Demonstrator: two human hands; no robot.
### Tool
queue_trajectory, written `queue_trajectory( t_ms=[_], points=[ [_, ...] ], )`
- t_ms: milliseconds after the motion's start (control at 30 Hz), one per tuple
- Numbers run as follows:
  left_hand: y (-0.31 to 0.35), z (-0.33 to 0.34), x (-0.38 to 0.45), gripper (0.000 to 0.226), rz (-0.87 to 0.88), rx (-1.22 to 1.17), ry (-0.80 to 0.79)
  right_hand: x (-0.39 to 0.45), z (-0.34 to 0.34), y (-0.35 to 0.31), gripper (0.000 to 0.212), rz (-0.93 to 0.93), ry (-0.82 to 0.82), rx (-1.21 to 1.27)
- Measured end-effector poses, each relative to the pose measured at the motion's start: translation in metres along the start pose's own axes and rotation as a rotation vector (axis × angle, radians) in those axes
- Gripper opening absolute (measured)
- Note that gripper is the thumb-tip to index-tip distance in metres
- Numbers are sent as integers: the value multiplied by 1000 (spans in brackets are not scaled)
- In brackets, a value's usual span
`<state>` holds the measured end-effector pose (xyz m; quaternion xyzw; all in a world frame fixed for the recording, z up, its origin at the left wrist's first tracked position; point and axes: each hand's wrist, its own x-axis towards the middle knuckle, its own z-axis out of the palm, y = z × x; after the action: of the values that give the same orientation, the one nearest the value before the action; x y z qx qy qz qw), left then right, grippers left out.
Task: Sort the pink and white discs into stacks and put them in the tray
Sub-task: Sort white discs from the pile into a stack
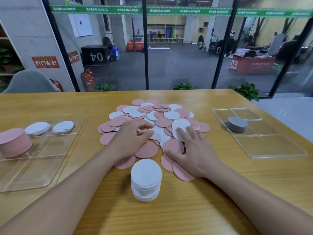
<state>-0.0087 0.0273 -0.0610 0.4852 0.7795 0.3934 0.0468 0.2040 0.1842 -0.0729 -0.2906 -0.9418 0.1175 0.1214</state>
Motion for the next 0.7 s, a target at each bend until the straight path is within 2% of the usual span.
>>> queue_trajectory(
  t_ms=[100,167,333,400,500,567,700],
  points=[
    [-4,4,-1,26,-16,14,20,10,6,-1,83,-86,-31,19],
    [-10,6,0,30,19,118,25,15,7,-1,84,-138,-45,25],
    [-17,5,-1,57,-41,314,-61,27,5,-2,84,-254,-87,91],
    [-18,4,-3,60,-39,341,-65,38,4,-1,80,-193,-17,157],
    [-22,1,-4,64,-66,338,-63,55,4,-1,63,-117,96,54],
    [-25,-3,-6,65,-108,327,-67,62,3,-5,50,-65,88,36],
    [-24,-10,-11,62,-141,298,-46,62,-4,-2,44,37,25,268]
  ],
)
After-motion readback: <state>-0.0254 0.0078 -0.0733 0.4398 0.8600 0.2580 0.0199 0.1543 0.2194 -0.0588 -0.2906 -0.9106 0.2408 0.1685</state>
